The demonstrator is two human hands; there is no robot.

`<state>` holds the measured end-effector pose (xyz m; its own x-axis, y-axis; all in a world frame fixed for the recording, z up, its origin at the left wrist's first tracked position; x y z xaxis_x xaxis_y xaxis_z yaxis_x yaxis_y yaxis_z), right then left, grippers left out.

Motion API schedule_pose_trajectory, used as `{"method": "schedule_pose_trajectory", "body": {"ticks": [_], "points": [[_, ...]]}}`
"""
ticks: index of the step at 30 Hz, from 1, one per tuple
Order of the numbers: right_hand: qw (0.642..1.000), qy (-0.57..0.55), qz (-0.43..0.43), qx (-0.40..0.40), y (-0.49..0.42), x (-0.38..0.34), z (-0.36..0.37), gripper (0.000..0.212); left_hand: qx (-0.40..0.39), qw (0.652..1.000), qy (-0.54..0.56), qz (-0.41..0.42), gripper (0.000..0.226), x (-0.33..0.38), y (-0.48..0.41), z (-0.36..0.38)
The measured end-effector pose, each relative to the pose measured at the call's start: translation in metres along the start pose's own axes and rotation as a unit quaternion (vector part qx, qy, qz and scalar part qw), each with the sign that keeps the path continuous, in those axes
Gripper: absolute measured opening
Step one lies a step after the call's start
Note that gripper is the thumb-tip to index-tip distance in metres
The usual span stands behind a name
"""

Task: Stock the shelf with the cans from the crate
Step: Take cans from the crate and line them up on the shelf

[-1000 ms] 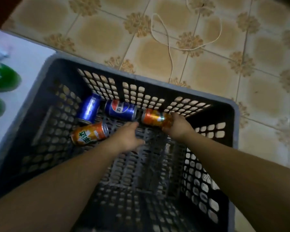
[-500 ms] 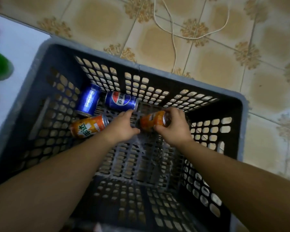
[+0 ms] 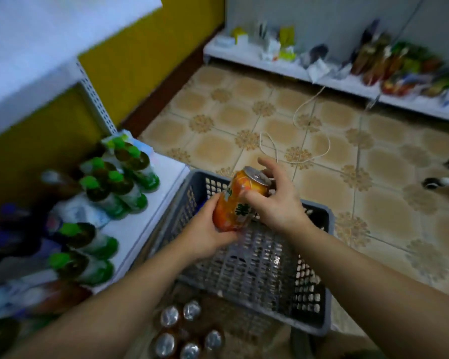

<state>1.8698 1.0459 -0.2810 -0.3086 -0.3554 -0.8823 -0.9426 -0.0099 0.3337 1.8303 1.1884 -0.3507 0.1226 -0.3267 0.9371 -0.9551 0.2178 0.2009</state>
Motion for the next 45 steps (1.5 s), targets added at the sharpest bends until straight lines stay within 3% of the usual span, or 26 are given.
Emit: {"method": "schedule_pose_trajectory", "body": {"ticks": [5, 10, 13, 18, 21, 26, 29, 31, 34, 38, 45], "points": [[0.996, -0.01, -0.085, -0.007, 0.082, -0.109, 0.017, 0.077, 0.131, 0.988, 0.055, 0.065, 0.064, 0.093, 0.092, -0.067], [0.976, -0.02, -0.136, -0.166, 0.165, -0.187, 0.072, 0.065, 0.186, 0.97, 0.131, 0.09, 0.057, 0.138, 0.196, -0.117], [0.965, -0.005, -0.182, -0.19, 0.217, -0.224, 0.111, 0.071, 0.229, 0.962, 0.108, 0.105, 0.048, 0.155, 0.26, -0.149], [0.943, 0.023, -0.244, -0.226, 0.3, -0.269, 0.185, 0.073, 0.332, 0.936, 0.054, 0.105, 0.063, 0.165, 0.369, -0.21], [0.927, 0.033, -0.264, -0.262, 0.343, -0.287, 0.231, 0.075, 0.38, 0.921, -0.004, 0.087, 0.06, 0.161, 0.431, -0.243], [0.898, 0.06, -0.298, -0.318, 0.399, -0.307, 0.301, 0.073, 0.419, 0.9, -0.12, -0.002, 0.071, 0.13, 0.517, -0.293], [0.883, 0.068, -0.301, -0.353, 0.416, -0.314, 0.339, 0.074, 0.442, 0.838, -0.291, -0.136, 0.066, 0.107, 0.576, -0.325], [0.876, 0.077, -0.309, -0.361, 0.422, -0.318, 0.361, 0.075, 0.408, 0.795, -0.378, -0.24, 0.067, 0.084, 0.611, -0.341], [0.867, 0.083, -0.318, -0.374, 0.426, -0.323, 0.39, 0.075, 0.347, 0.766, -0.406, -0.356, 0.077, 0.05, 0.647, -0.354], [0.86, 0.085, -0.325, -0.385, 0.418, -0.328, 0.425, 0.059, 0.343, 0.766, -0.403, -0.363, 0.08, 0.035, 0.651, -0.36], [0.849, 0.078, -0.353, -0.386, 0.394, -0.344, 0.477, 0.064, 0.345, 0.756, -0.412, -0.374, 0.084, 0.028, 0.652, -0.364]]}}
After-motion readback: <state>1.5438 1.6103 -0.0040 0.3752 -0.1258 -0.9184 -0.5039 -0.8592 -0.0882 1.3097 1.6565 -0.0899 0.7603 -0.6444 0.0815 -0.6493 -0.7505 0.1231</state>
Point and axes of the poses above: each hand's wrist, its own y-axis away from the middle knuckle, its own z-axis out of the palm, x = y × z, the point moved 9 cm from there along -y, towards the middle knuckle, and after that the axes turned 11 degrees about z, right-handed, at the moved point
